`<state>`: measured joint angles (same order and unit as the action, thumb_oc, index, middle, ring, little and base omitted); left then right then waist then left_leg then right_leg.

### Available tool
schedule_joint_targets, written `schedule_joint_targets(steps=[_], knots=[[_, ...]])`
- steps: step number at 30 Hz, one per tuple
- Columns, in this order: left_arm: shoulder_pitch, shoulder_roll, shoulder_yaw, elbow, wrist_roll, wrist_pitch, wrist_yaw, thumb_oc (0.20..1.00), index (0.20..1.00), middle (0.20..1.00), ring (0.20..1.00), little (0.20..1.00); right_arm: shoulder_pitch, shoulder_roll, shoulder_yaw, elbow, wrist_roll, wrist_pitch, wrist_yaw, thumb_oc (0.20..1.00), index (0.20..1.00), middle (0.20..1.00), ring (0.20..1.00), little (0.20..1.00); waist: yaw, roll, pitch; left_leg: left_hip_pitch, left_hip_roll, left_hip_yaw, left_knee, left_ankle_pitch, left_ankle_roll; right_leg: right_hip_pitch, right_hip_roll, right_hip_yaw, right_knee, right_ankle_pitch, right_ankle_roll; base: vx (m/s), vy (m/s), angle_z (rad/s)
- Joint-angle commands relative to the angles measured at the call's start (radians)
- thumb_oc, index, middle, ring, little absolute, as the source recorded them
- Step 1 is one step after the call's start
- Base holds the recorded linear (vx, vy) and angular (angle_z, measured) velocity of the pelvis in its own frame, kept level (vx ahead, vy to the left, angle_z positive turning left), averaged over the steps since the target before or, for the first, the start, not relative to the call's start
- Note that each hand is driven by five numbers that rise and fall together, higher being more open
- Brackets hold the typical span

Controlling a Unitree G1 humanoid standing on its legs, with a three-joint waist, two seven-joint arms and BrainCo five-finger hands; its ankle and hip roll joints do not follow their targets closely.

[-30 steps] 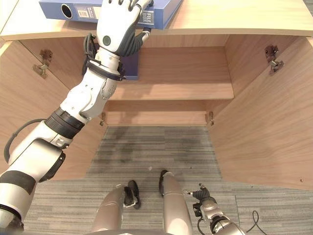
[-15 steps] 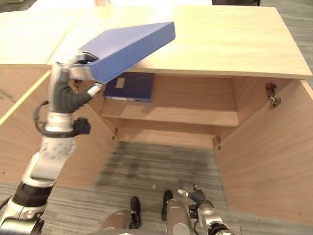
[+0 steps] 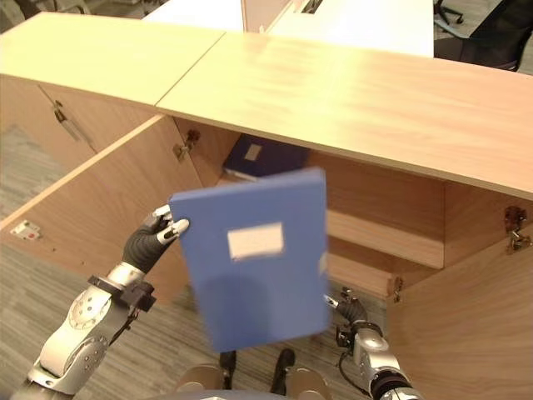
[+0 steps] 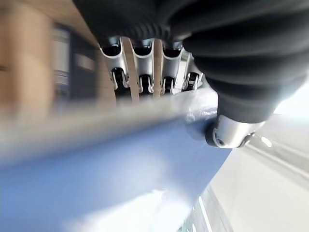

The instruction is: Put the empty folder in the office cabinet

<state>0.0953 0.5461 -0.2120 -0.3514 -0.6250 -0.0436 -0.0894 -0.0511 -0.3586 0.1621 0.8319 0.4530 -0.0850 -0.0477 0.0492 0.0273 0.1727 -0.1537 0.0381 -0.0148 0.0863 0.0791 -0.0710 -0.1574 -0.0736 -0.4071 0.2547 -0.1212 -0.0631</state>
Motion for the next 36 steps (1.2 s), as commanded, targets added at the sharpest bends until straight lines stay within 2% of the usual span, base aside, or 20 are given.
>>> schedule_joint_targets(steps=[1,2,4,5,8,10,19,21,24,25,29,36], knots=[[-0.051,0.003,0.034,-0.128,-0.126,-0.093,-0.031,0.2,0.2,0.2,0.2,0.2,-0.023,-0.018,-0.022,-0.039,0.032,-0.051,-0.001,1.0,1.0,1.0,1.0,1.0,-0.008,-0.044,-0.003,-0.057,0.087,0.176,0.21,-0.136,0.036,0.116,-0.021,-0.001,-0.135,-0.013,0.11,-0.06,0.007,0.78],[-0.051,0.003,0.033,-0.127,-0.126,-0.093,-0.031,0.2,0.2,0.2,0.2,0.2,-0.023,-0.018,-0.023,-0.039,0.032,-0.051,0.0,1.0,1.0,1.0,1.0,1.0,-0.008,-0.043,-0.003,-0.057,0.087,0.176,0.213,-0.139,0.036,0.118,-0.02,-0.001,-0.136,-0.013,0.111,-0.06,0.016,0.63],[-0.049,0.002,0.033,-0.132,-0.145,-0.088,-0.037,0.2,0.2,0.2,0.2,0.2,-0.005,-0.018,-0.044,-0.04,0.026,-0.047,0.0,1.0,1.0,1.0,1.0,1.0,-0.017,-0.036,-0.028,0.016,0.11,0.252,0.189,-0.168,0.028,0.145,-0.03,-0.057,-0.167,0.001,0.121,0.04,0.049,0.97],[-0.047,0.002,0.033,-0.133,-0.145,-0.087,-0.037,0.2,0.2,0.2,0.2,0.2,-0.003,-0.018,-0.044,-0.041,0.025,-0.047,0.0,1.0,1.0,1.0,1.0,1.0,-0.017,-0.036,-0.026,0.022,0.109,0.252,0.183,-0.166,0.028,0.15,-0.031,-0.058,-0.169,0.002,0.122,0.07,0.076,0.86],[-0.03,-0.004,0.041,-0.136,-0.156,-0.072,-0.027,0.2,0.2,0.2,0.2,0.2,0.023,-0.007,-0.093,-0.037,0.036,-0.045,-0.013,1.0,1.0,1.0,1.0,1.0,-0.021,-0.019,-0.051,0.084,0.1,0.298,0.051,-0.12,0.003,0.173,-0.047,-0.126,-0.181,0.019,0.136,0.07,0.107,0.66],[0.001,0.001,0.073,-0.122,-0.136,-0.062,-0.016,0.2,0.2,0.2,0.2,0.2,0.036,0.006,-0.116,-0.05,0.037,-0.034,-0.022,1.0,1.0,1.0,1.0,1.0,-0.012,-0.016,-0.071,0.125,0.073,0.278,-0.041,-0.096,-0.004,0.2,-0.06,-0.162,-0.185,0.03,0.152,0.09,0.135,0.84],[0.099,-0.016,0.164,-0.127,-0.071,-0.06,-0.015,0.2,0.2,0.2,0.2,0.2,0.054,0.009,-0.111,-0.098,-0.023,-0.023,-0.022,1.0,1.0,1.0,1.0,1.0,0.011,-0.012,-0.098,0.184,0.03,0.266,-0.156,-0.076,0.019,0.204,-0.085,-0.164,-0.163,0.034,0.174,0.02,0.096,0.2],[0.1,-0.014,0.2,-0.079,0.032,-0.065,0.015,0.2,0.2,0.2,0.2,0.2,0.057,-0.013,-0.101,-0.131,-0.08,0.005,-0.026,1.0,1.0,1.0,1.0,1.0,0.019,-0.02,-0.109,0.185,0.02,0.26,-0.17,-0.078,0.025,0.199,-0.092,-0.166,-0.163,0.043,0.18,-0.02,0.061,0.0],[0.108,-0.006,0.237,-0.051,0.085,-0.066,0.019,0.2,0.2,0.2,0.2,0.2,0.091,-0.042,-0.115,-0.221,-0.105,0.017,-0.007,1.0,1.0,1.0,1.0,1.0,0.018,-0.027,-0.114,0.182,0.017,0.257,-0.171,-0.078,0.025,0.196,-0.094,-0.168,-0.166,0.048,0.184,-0.01,0.015,0.0],[0.117,-0.006,0.266,-0.025,0.121,-0.066,0.017,0.2,0.2,0.2,0.2,0.2,0.113,-0.065,-0.129,-0.288,-0.115,0.015,0.014,1.0,1.0,1.0,1.0,1.0,0.015,-0.029,-0.116,0.181,0.015,0.257,-0.172,-0.08,0.027,0.192,-0.096,-0.166,-0.169,0.055,0.188,0.0,0.0,0.0],[0.117,-0.007,0.295,0.022,0.164,-0.068,0.009,0.2,0.2,0.2,0.2,0.2,0.141,-0.089,-0.133,-0.362,-0.101,0.015,0.066,1.0,1.0,1.0,1.0,1.0,0.009,-0.032,-0.122,0.189,0.013,0.265,-0.174,-0.089,0.031,0.187,-0.1,-0.153,-0.175,0.065,0.194,0.0,0.015,-0.01],[0.058,-0.004,0.306,0.083,0.246,-0.075,0.004,0.2,0.2,0.2,0.2,0.2,0.186,-0.166,-0.072,-0.487,-0.053,0.05,0.229,1.0,1.0,1.0,1.0,1.0,0.001,-0.053,-0.129,0.202,0.011,0.287,-0.174,-0.099,0.031,0.186,-0.098,-0.128,-0.193,0.079,0.204,0.0,-0.003,-0.17]])
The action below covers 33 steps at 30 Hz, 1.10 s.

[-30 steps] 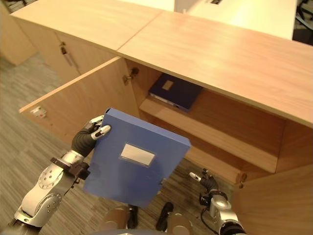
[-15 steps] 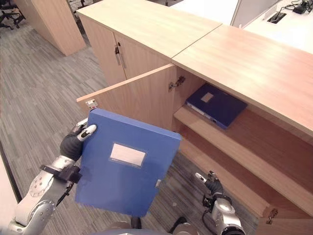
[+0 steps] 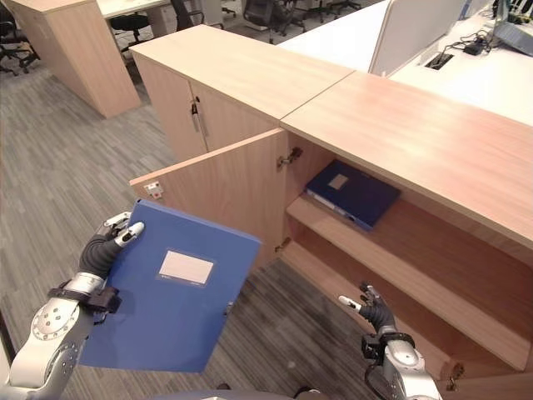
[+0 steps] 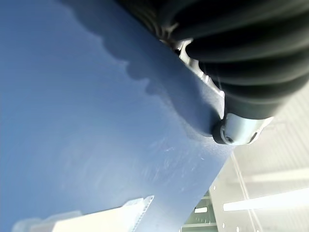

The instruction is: Put the empty folder in the office cabinet

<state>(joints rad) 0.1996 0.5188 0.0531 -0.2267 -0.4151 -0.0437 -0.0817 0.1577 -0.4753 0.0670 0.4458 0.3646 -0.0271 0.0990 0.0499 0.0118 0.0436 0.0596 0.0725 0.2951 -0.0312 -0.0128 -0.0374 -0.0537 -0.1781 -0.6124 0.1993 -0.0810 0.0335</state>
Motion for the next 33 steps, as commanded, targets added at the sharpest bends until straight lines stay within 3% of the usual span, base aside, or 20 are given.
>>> schedule_joint_targets(steps=[1,19,27,33], knots=[[-0.066,0.015,0.041,-0.014,0.058,-0.074,0.001,0.2,0.2,0.2,0.2,0.2,-0.001,-0.067,0.031,-0.137,0.04,-0.003,0.114,1.0,1.0,1.0,1.0,1.0,-0.005,-0.042,-0.004,-0.009,-0.023,-0.02,-0.056,-0.008,-0.003,0.084,0.007,0.08,-0.142,0.039,0.109,0.01,-0.009,-0.08],[-0.332,-0.084,-0.181,0.106,0.108,-0.07,0.101,0.2,0.2,0.2,0.2,0.2,-0.22,0.12,0.384,-0.076,-0.036,0.03,0.073,1.0,1.0,1.0,1.0,1.0,0.007,-0.045,-0.01,0.001,-0.021,-0.021,-0.056,-0.004,-0.003,0.106,0.015,0.086,-0.167,0.046,0.107,0.0,-0.006,-0.03],[-0.414,-0.106,-0.26,0.133,0.109,-0.072,0.12,0.2,0.2,0.2,0.2,0.2,-0.318,0.172,0.456,-0.059,0.026,0.025,0.047,1.0,1.0,1.0,1.0,1.0,0.01,-0.044,-0.008,0.0,-0.022,-0.021,-0.056,-0.002,-0.003,0.106,0.014,0.085,-0.169,0.048,0.109,0.0,0.0,0.0],[-0.448,-0.103,-0.283,0.248,0.209,-0.062,0.142,0.2,0.2,0.2,0.2,0.2,-0.332,0.161,0.475,-0.13,0.1,0.017,0.059,1.0,1.0,1.0,1.0,1.0,0.0,-0.045,-0.011,0.009,-0.016,-0.007,-0.056,-0.002,-0.007,0.109,0.018,0.09,-0.172,0.049,0.107,0.0,0.0,0.0]])
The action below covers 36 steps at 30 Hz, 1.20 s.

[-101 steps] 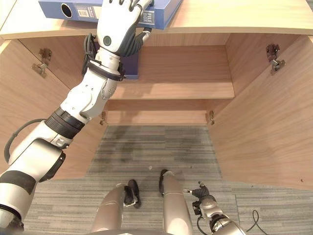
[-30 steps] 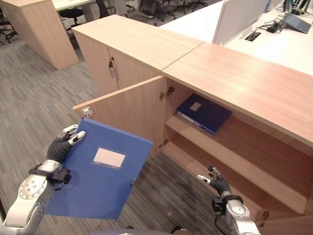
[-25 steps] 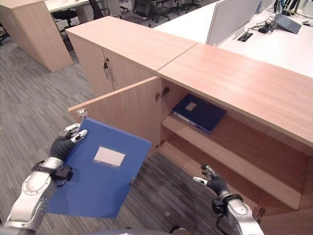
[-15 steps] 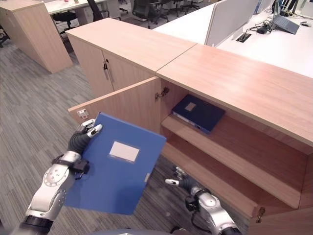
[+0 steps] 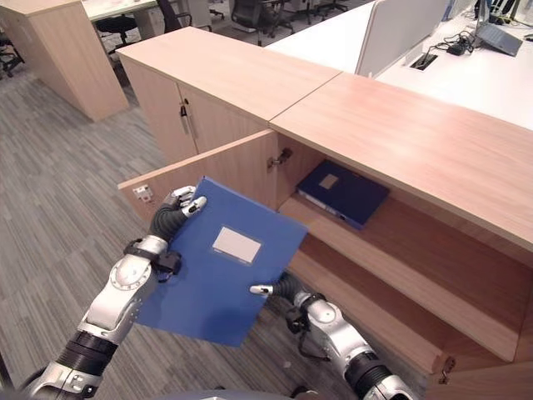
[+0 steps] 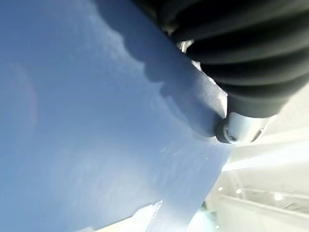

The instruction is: Put the empty folder in the office cabinet

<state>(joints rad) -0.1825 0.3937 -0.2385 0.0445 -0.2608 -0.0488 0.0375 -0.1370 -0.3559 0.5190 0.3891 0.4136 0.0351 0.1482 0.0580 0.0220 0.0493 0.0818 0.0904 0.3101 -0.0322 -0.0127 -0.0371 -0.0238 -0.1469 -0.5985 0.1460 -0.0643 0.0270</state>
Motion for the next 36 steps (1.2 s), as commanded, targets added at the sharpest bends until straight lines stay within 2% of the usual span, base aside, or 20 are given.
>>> schedule_joint_targets(steps=[1,8,9,11,12,13,17,29,31,32,33,36], knots=[[-0.065,0.025,0.012,-0.014,0.066,-0.056,0.028,0.2,0.2,0.2,0.2,0.2,-0.03,0.035,0.021,-0.083,0.052,-0.044,0.012,1.0,1.0,1.0,1.0,1.0,-0.01,-0.056,-0.018,-0.012,-0.033,-0.021,-0.055,-0.002,-0.008,0.08,-0.013,0.076,-0.12,0.033,0.114,0.0,0.0,0.0],[-0.095,0.002,0.003,0.036,0.051,-0.059,0.043,0.2,0.2,0.2,0.2,0.2,-0.011,0.027,0.004,-0.094,0.125,-0.06,0.022,1.0,1.0,1.0,1.0,1.0,-0.022,-0.059,-0.023,-0.005,-0.028,-0.01,-0.055,-0.005,-0.009,0.084,-0.009,0.078,-0.127,0.037,0.114,0.0,-0.001,-0.01],[-0.094,-0.023,-0.03,0.027,-0.012,-0.06,0.02,0.2,0.2,0.2,0.2,0.2,-0.025,0.05,0.011,-0.09,0.187,-0.058,0.035,1.0,1.0,1.0,1.0,1.0,-0.023,-0.058,-0.022,-0.005,-0.028,-0.008,-0.055,-0.005,-0.009,0.084,-0.007,0.08,-0.13,0.038,0.114,0.0,0.0,0.0],[-0.091,-0.039,-0.048,0.018,-0.067,-0.061,0.007,0.2,0.2,0.2,0.2,0.2,-0.036,0.066,0.02,-0.077,0.221,-0.061,0.038,1.0,1.0,1.0,1.0,1.0,-0.022,-0.058,-0.022,-0.005,-0.027,-0.007,-0.055,-0.004,-0.009,0.084,-0.007,0.08,-0.131,0.039,0.113,0.0,0.0,-0.04],[-0.089,-0.075,-0.089,0.0,-0.186,-0.055,-0.019,0.2,0.2,0.2,0.2,0.2,-0.046,0.097,0.039,-0.052,0.277,-0.053,0.049,1.0,1.0,1.0,1.0,1.0,-0.023,-0.056,-0.02,-0.006,-0.027,-0.007,-0.055,-0.002,-0.008,0.083,-0.007,0.08,-0.131,0.04,0.113,-0.01,0.002,-0.04],[-0.089,-0.074,-0.089,0.0,-0.189,-0.055,-0.02,0.2,0.2,0.2,0.2,0.2,-0.046,0.097,0.039,-0.051,0.278,-0.054,0.049,1.0,1.0,1.0,1.0,1.0,-0.022,-0.056,-0.02,-0.006,-0.027,-0.007,-0.055,-0.002,-0.008,0.083,-0.007,0.08,-0.131,0.04,0.113,0.0,0.0,0.0],[-0.14,-0.129,-0.181,-0.024,-0.342,-0.037,-0.057,0.2,0.2,0.2,0.2,0.2,-0.016,0.149,0.079,-0.011,0.434,-0.034,0.103,1.0,1.0,1.0,1.0,1.0,-0.03,-0.055,-0.016,-0.006,-0.028,-0.007,-0.055,-0.001,-0.01,0.083,-0.006,0.081,-0.135,0.043,0.113,0.0,0.0,0.0],[-0.22,-0.143,-0.279,-0.098,-0.482,-0.025,-0.102,0.2,0.2,0.2,0.2,0.2,0.0,0.145,0.118,0.033,0.425,-0.019,0.114,1.0,1.0,1.0,1.0,1.0,-0.053,-0.051,-0.018,0.0,-0.026,-0.001,-0.055,0.001,-0.015,0.087,0.008,0.093,-0.151,0.048,0.114,0.0,-0.002,-0.04],[-0.23,-0.145,-0.292,-0.1,-0.497,-0.022,-0.107,0.2,0.2,0.2,0.2,0.2,-0.005,0.144,0.123,0.026,0.424,-0.017,0.117,0.721,0.721,0.721,0.721,0.721,-0.054,-0.051,-0.018,0.0,-0.025,-0.001,-0.055,0.001,-0.016,0.088,0.008,0.094,-0.152,0.049,0.115,0.0,-0.001,-0.07],[-0.241,-0.148,-0.303,-0.098,-0.506,-0.019,-0.11,0.2,0.2,0.2,0.2,0.2,-0.016,0.14,0.13,0.02,0.42,-0.017,0.118,0.511,0.511,0.511,0.511,0.511,-0.054,-0.051,-0.018,0.0,-0.025,-0.001,-0.055,0.002,-0.016,0.088,0.008,0.094,-0.151,0.05,0.115,-0.01,0.001,-0.03],[-0.254,-0.153,-0.314,-0.095,-0.515,-0.018,-0.113,0.2,0.2,0.2,0.2,0.2,-0.023,0.136,0.132,0.012,0.416,-0.018,0.117,0.2,0.2,0.2,0.2,0.2,-0.056,-0.051,-0.019,0.0,-0.026,-0.001,-0.055,0.002,-0.016,0.088,0.008,0.094,-0.151,0.05,0.115,0.0,0.0,0.0],[-0.279,-0.165,-0.337,-0.081,-0.52,-0.013,-0.11,0.2,0.2,0.2,0.2,0.2,-0.03,0.135,0.132,-0.006,0.419,-0.022,0.121,0.2,0.2,0.2,0.2,0.2,-0.061,-0.049,-0.021,0.001,-0.025,0.0,-0.055,0.002,-0.016,0.089,0.01,0.098,-0.151,0.048,0.114,0.0,0.0,0.0]])
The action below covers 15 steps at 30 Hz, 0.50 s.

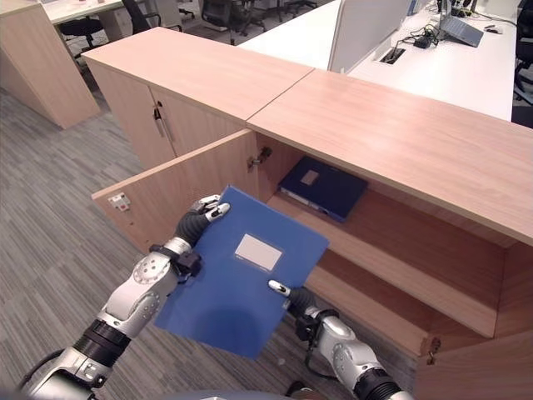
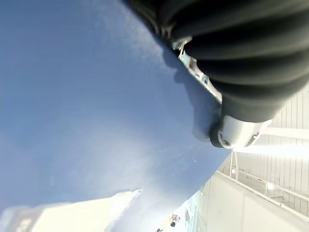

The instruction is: Put the empty folder in the office cabinet

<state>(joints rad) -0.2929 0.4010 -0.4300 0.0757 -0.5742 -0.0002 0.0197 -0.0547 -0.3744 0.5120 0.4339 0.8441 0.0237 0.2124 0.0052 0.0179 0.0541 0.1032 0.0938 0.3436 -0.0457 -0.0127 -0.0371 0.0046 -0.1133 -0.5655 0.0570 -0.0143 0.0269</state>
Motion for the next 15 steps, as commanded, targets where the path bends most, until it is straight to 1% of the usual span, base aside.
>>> schedule_joint_targets(steps=[1,2,3,7,8,9,10,11,13,15], knots=[[-0.175,-0.18,-0.151,-0.099,-0.217,-0.059,-0.09,0.2,0.2,0.2,0.2,0.2,-0.112,0.156,0.142,-0.053,-0.002,-0.012,0.06,0.2,0.2,0.2,0.2,0.2,-0.01,-0.045,-0.026,-0.02,-0.028,-0.034,-0.042,0.002,-0.016,0.06,-0.024,0.066,-0.061,-0.003,0.114,0.0,0.0,0.0],[-0.184,-0.197,-0.164,-0.073,-0.233,-0.056,-0.086,0.2,0.2,0.2,0.2,0.2,-0.114,0.169,0.146,-0.052,0.034,-0.012,0.06,0.2,0.2,0.2,0.2,0.2,-0.014,-0.044,-0.025,-0.018,-0.028,-0.032,-0.042,0.002,-0.015,0.06,-0.023,0.069,-0.06,-0.003,0.113,0.0,0.0,0.0],[-0.185,-0.198,-0.164,-0.072,-0.233,-0.056,-0.087,0.2,0.2,0.2,0.2,0.2,-0.115,0.169,0.146,-0.051,0.034,-0.012,0.06,0.2,0.2,0.2,0.2,0.2,-0.013,-0.044,-0.024,-0.018,-0.028,-0.032,-0.042,0.002,-0.015,0.06,-0.023,0.069,-0.06,-0.003,0.113,-0.01,-0.005,-0.03],[-0.184,-0.226,-0.181,-0.028,-0.28,-0.048,-0.083,0.2,0.2,0.2,0.2,0.2,-0.104,0.195,0.153,-0.056,0.124,-0.004,0.069,0.2,0.2,0.2,0.2,0.2,-0.021,-0.043,-0.025,-0.014,-0.028,-0.029,-0.042,0.003,-0.015,0.06,-0.021,0.075,-0.059,-0.005,0.111,0.0,0.0,0.0],[-0.178,-0.241,-0.192,0.003,-0.316,-0.039,-0.076,0.2,0.2,0.2,0.2,0.2,-0.092,0.217,0.156,-0.039,0.191,0.0,0.064,0.2,0.2,0.2,0.2,0.2,-0.026,-0.04,-0.026,-0.011,-0.027,-0.026,-0.042,0.004,-0.016,0.061,-0.019,0.078,-0.06,-0.004,0.11,0.0,0.0,0.0],[-0.178,-0.241,-0.192,0.003,-0.316,-0.04,-0.076,0.354,0.354,0.354,0.354,0.354,-0.092,0.218,0.156,-0.039,0.191,0.0,0.065,0.2,0.2,0.2,0.2,0.2,-0.026,-0.04,-0.026,-0.011,-0.027,-0.026,-0.042,0.004,-0.016,0.061,-0.019,0.078,-0.06,-0.004,0.11,0.0,0.0,0.0],[-0.179,-0.265,-0.204,0.062,-0.365,-0.031,-0.058,1.0,1.0,1.0,1.0,1.0,-0.088,0.238,0.159,-0.012,0.225,0.007,0.049,0.2,0.2,0.2,0.2,0.2,-0.032,-0.037,-0.025,-0.011,-0.026,-0.024,-0.042,0.006,-0.017,0.059,-0.018,0.078,-0.059,-0.004,0.109,0.0,0.0,0.0],[-0.18,-0.266,-0.205,0.063,-0.365,-0.031,-0.059,1.0,1.0,1.0,1.0,1.0,-0.088,0.238,0.159,-0.012,0.225,0.007,0.049,0.2,0.2,0.2,0.2,0.2,-0.032,-0.037,-0.026,-0.011,-0.026,-0.024,-0.042,0.006,-0.017,0.059,-0.018,0.078,-0.06,-0.004,0.109,0.0,0.0,0.0],[-0.187,-0.261,-0.214,0.124,-0.371,-0.01,-0.033,1.0,1.0,1.0,1.0,1.0,-0.062,0.263,0.141,0.028,0.289,0.02,0.029,0.2,0.2,0.2,0.2,0.2,-0.039,-0.031,-0.026,-0.011,-0.025,-0.023,-0.042,0.007,-0.018,0.057,-0.015,0.08,-0.061,-0.004,0.108,0.0,0.0,0.0],[-0.199,-0.255,-0.214,0.123,-0.406,-0.011,-0.005,1.0,1.0,1.0,1.0,1.0,-0.03,0.296,0.124,0.048,0.369,0.028,0.004,0.2,0.2,0.2,0.2,0.2,-0.044,-0.027,-0.025,-0.011,-0.024,-0.022,-0.042,0.009,-0.02,0.056,-0.013,0.078,-0.06,-0.004,0.109,0.0,0.0,0.0]])
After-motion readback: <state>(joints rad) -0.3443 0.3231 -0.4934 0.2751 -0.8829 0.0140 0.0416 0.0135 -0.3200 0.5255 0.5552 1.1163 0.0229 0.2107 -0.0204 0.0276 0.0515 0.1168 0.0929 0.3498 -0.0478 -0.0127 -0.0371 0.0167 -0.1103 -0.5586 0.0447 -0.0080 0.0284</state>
